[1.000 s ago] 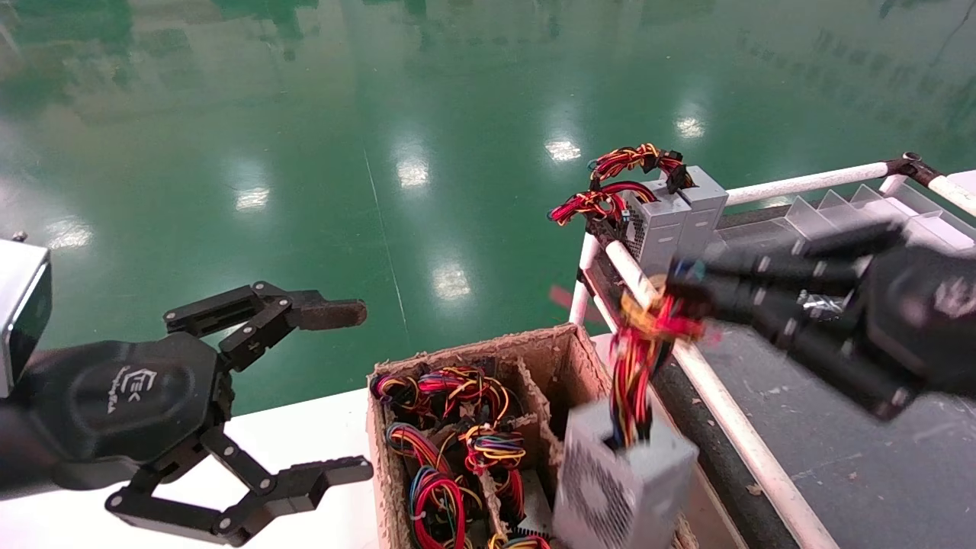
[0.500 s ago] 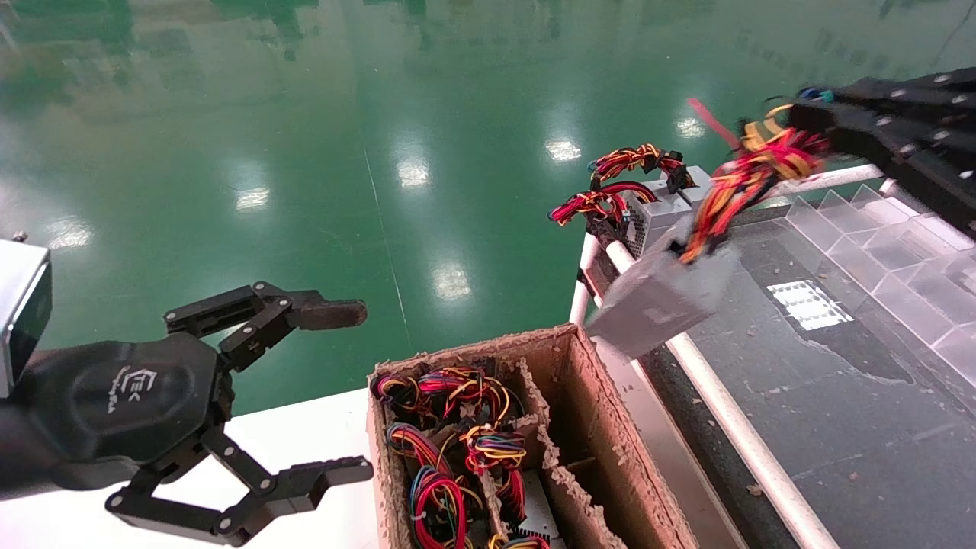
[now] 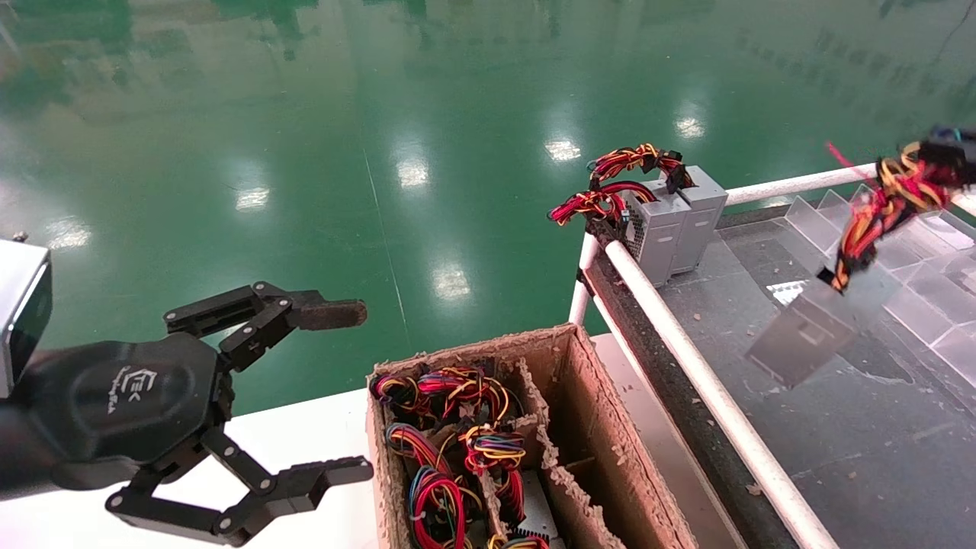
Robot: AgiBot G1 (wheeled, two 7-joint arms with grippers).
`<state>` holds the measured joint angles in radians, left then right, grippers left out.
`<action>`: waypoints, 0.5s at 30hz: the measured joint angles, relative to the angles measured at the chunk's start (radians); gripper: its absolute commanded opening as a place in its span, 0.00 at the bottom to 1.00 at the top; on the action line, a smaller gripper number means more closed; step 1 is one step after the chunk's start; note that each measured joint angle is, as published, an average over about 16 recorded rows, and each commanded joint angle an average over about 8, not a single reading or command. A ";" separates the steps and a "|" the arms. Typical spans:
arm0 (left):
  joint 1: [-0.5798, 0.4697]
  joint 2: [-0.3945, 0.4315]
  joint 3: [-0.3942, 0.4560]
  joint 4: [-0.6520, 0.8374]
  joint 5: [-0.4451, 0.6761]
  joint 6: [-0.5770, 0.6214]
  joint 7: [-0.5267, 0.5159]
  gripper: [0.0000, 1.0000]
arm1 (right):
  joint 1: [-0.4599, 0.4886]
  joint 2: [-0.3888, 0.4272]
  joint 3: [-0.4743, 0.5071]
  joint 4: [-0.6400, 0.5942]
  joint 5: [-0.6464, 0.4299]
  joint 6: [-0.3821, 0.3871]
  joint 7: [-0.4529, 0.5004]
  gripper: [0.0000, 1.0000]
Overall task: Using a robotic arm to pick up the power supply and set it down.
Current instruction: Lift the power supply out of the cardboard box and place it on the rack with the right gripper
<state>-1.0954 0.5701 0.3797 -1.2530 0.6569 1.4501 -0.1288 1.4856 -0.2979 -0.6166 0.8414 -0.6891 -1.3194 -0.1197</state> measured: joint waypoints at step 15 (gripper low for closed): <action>0.000 0.000 0.000 0.000 0.000 0.000 0.000 1.00 | 0.109 -0.169 -0.063 -0.182 -0.134 -0.075 -0.018 0.00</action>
<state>-1.0954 0.5700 0.3797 -1.2530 0.6569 1.4501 -0.1288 1.5949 -0.4672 -0.6795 0.6598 -0.8234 -1.3947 -0.1376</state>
